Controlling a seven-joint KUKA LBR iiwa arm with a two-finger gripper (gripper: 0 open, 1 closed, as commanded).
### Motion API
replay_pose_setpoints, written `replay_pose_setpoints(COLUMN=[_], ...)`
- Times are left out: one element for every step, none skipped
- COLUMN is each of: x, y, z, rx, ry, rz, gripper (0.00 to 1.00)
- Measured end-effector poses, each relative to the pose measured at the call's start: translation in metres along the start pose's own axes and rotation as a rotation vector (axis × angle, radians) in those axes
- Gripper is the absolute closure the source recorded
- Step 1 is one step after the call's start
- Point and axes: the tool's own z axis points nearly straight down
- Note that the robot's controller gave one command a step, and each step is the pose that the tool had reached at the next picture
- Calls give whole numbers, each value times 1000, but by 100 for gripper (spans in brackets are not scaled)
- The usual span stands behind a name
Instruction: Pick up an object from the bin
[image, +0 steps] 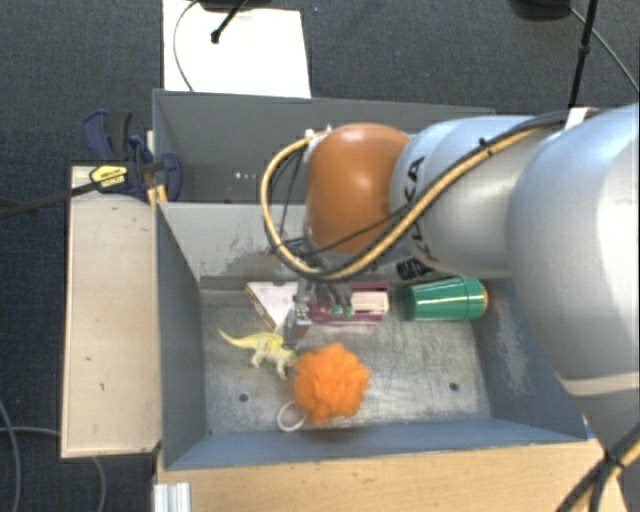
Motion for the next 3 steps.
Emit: replay_pose_setpoints(x=[12,12,12], y=[38,37,37], z=[38,38,38], rx=[0,0,0], ry=[2,4,4], rz=[-61,-58,-57], gripper=[100,0,0])
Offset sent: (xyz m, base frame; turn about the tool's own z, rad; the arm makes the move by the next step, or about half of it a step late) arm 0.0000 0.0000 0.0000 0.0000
